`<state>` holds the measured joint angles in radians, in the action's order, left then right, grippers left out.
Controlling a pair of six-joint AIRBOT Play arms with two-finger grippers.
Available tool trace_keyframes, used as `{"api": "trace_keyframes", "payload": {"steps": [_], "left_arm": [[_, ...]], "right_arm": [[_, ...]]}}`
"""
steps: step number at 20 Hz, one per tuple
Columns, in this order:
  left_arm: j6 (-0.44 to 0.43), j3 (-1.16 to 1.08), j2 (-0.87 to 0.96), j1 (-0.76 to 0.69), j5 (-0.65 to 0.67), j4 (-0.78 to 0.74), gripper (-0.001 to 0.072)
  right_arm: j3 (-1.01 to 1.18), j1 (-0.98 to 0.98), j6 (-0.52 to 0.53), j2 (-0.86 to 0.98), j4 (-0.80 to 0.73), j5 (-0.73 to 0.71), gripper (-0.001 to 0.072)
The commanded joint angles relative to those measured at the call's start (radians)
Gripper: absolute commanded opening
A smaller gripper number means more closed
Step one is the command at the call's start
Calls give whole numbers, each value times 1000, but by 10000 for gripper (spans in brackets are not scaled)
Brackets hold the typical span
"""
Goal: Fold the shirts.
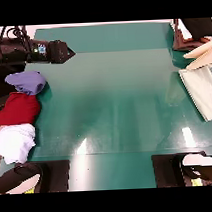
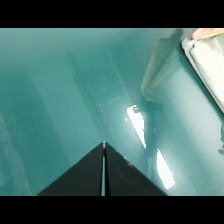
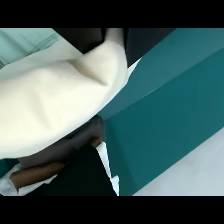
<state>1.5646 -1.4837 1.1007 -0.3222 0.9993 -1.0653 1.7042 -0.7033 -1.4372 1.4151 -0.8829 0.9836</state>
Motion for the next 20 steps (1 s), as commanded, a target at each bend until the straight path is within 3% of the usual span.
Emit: {"api": "trace_keyframes", "payload": {"steps": [1, 6, 12, 16, 20], "left_arm": [[-2, 0, 0, 0, 14, -1, 24], [-5, 0, 0, 0, 21, -1, 24], [-42, 0, 0, 0, 42, -2, 24], [-50, 0, 0, 0, 42, -1, 24], [-55, 0, 0, 0, 41, -1, 24]], "right_arm": [[-119, -24, -5, -84, -34, 19, 23], [-394, -128, -5, -248, -44, 28, 23], [-643, -254, -5, -386, -277, 52, 50], [-694, -330, -5, -394, -367, 78, 590], [-604, -368, -5, -394, -340, 122, 613]]}}
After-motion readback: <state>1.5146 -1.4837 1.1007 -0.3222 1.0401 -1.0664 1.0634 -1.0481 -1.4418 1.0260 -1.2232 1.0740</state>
